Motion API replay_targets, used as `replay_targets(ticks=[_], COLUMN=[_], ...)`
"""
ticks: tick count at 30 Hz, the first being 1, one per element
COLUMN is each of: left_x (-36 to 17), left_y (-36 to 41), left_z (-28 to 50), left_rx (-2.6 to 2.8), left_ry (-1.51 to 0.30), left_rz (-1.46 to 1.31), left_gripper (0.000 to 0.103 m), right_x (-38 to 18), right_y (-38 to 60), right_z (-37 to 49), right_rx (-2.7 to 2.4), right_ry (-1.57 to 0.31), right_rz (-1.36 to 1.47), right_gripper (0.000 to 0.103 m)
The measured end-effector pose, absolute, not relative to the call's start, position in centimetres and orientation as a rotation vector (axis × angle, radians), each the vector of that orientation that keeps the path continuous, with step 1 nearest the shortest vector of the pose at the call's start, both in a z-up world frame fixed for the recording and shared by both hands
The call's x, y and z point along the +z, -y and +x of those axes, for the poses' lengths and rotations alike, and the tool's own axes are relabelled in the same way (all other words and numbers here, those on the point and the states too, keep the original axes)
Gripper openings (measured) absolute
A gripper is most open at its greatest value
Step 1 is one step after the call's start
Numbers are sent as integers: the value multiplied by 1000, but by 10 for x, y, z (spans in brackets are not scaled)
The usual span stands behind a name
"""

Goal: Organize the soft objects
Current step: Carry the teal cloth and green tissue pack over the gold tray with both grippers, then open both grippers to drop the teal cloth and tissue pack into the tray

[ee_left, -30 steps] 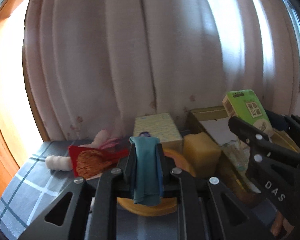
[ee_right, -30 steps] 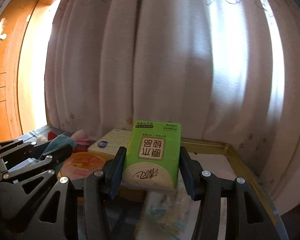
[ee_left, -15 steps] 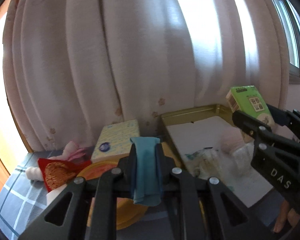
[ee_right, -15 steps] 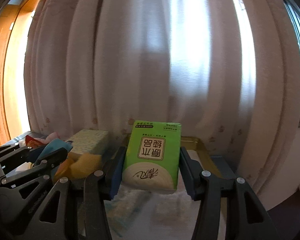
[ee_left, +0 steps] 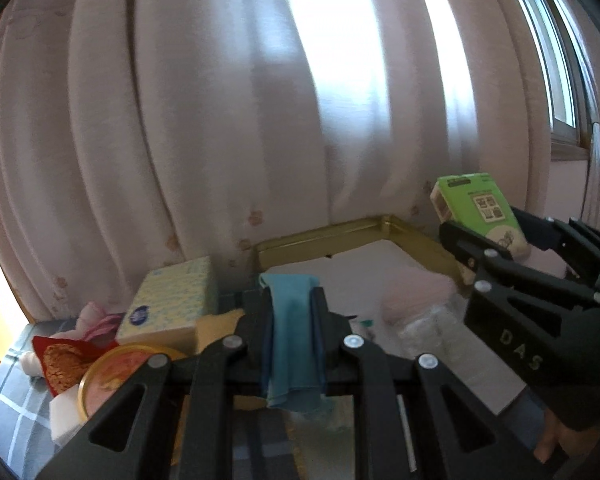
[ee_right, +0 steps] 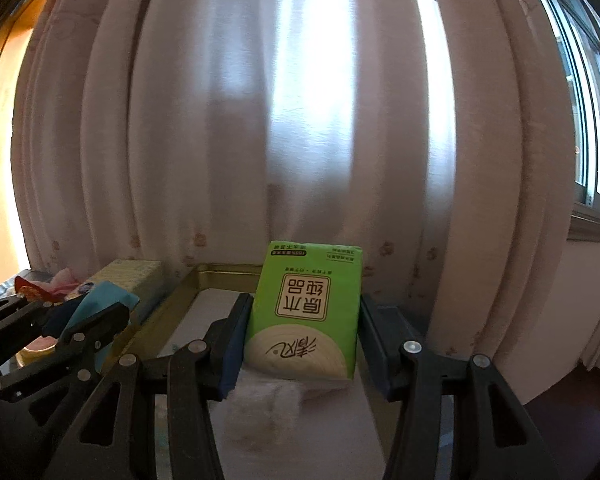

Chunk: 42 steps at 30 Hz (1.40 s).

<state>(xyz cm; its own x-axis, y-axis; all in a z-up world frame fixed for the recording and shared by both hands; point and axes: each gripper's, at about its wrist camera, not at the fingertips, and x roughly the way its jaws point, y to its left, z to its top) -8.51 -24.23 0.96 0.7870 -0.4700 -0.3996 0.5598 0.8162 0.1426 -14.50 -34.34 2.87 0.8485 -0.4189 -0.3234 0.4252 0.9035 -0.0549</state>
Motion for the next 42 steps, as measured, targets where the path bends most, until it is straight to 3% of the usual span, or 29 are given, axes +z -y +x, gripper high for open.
replay_targets(ticks=[31,38,40,41,42], left_x=[-3,-3,-3,-2,-1], left_y=[275,273,269,268,267], left_z=[-70,-68,-69,-71,-74], left_rx=[-553,-546,-546,-549,-550], left_ry=[-484,-484,-478,-470,-450], left_rz=[268,259,255,257,258], left_gripper=[17,19,31,58,88], right_x=[23,25,26,27,29], right_y=[368,364,365,365,365], right_z=[-118,-122,-125,-127,-131], right_rx=[-423,-421,-425,-432,-444], right_ry=[-507,-484,-469,-456,-434], right_rz=[13,-3,-1,2,9], right_gripper=[56,65,68,73,85])
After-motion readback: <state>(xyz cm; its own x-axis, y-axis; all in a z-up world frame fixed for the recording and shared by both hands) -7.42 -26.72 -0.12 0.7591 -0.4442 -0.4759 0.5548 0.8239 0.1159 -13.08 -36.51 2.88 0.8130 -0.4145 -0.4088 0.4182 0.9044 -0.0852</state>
